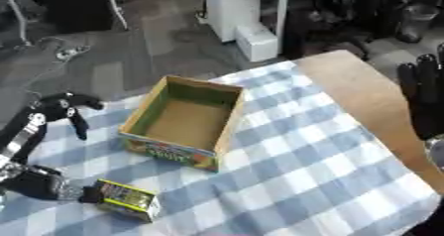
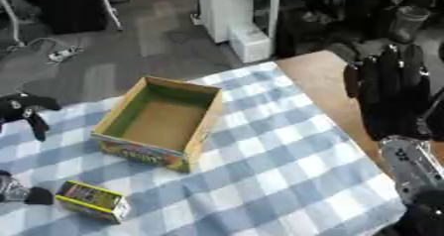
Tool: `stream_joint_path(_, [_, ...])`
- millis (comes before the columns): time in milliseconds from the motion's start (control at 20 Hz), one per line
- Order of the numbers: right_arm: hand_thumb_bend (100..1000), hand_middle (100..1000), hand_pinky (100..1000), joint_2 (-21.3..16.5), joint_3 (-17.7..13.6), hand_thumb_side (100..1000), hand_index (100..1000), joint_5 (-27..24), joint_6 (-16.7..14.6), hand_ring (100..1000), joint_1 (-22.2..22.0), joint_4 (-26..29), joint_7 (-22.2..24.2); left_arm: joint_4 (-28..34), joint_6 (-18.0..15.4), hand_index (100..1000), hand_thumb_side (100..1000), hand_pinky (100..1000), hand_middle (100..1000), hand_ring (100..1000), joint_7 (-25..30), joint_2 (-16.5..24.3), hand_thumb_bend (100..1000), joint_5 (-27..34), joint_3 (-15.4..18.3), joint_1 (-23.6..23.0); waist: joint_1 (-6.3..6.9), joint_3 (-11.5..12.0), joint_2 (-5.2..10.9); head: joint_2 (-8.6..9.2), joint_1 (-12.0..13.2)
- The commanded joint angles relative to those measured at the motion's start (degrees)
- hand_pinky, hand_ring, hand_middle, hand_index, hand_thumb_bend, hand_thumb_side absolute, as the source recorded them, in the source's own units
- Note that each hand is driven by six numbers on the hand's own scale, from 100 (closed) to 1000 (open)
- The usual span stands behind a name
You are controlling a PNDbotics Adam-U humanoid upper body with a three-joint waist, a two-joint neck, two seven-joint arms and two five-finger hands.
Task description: Pick up objects on the table and place them in the box.
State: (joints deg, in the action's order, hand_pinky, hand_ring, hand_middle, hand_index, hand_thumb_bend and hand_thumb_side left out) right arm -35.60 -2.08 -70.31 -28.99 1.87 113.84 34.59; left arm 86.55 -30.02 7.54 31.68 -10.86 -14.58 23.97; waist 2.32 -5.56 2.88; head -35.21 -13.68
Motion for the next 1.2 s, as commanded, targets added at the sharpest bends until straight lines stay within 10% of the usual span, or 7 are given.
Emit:
stream_joint_path(50, [100, 259, 350, -1.6, -0.3, 841, 425, -0.2, -5.6, 284, 0.9, 0.7, 5.9, -1.6, -2.1, 860, 486, 540, 761, 441, 1.9, 2.1, 1000, 0.3, 0.0, 1.8, -0.09, -0.2, 0.52, -0.19, -0.4])
stream_joint_path(1200, [100, 258, 349, -2.1, -0.1, 843, 425, -0.3, -5.0, 284, 1.6, 0.7, 5.7, -8.0, -3.8, 856, 496, 666, 814, 542, 16.2, 8.5, 938, -8.1, -4.3, 8.6, 0.50, -1.1, 0.63, -0.55, 0.1])
